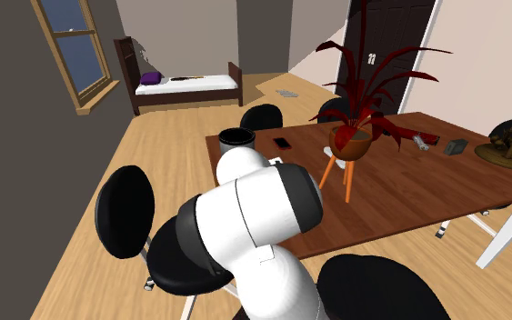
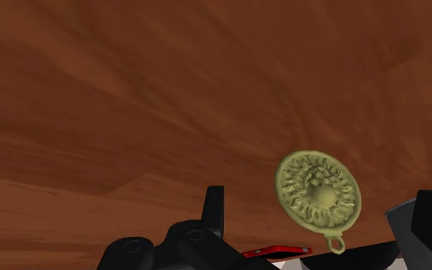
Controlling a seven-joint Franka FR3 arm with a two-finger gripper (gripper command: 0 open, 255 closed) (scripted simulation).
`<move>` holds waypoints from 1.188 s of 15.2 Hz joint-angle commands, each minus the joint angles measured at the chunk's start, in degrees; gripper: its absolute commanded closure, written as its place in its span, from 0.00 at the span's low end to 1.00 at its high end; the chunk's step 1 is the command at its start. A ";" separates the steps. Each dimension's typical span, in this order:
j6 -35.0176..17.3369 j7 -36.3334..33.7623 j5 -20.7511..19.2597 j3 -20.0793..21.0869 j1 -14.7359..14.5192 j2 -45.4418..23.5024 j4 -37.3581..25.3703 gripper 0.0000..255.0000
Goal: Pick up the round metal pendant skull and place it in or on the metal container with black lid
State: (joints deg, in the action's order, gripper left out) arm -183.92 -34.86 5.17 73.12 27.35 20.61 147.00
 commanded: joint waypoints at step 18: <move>5.87 2.86 1.76 -10.97 -10.44 1.41 -1.80 1.00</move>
State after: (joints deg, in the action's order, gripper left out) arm -178.89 -32.42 6.71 63.44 18.06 21.85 145.56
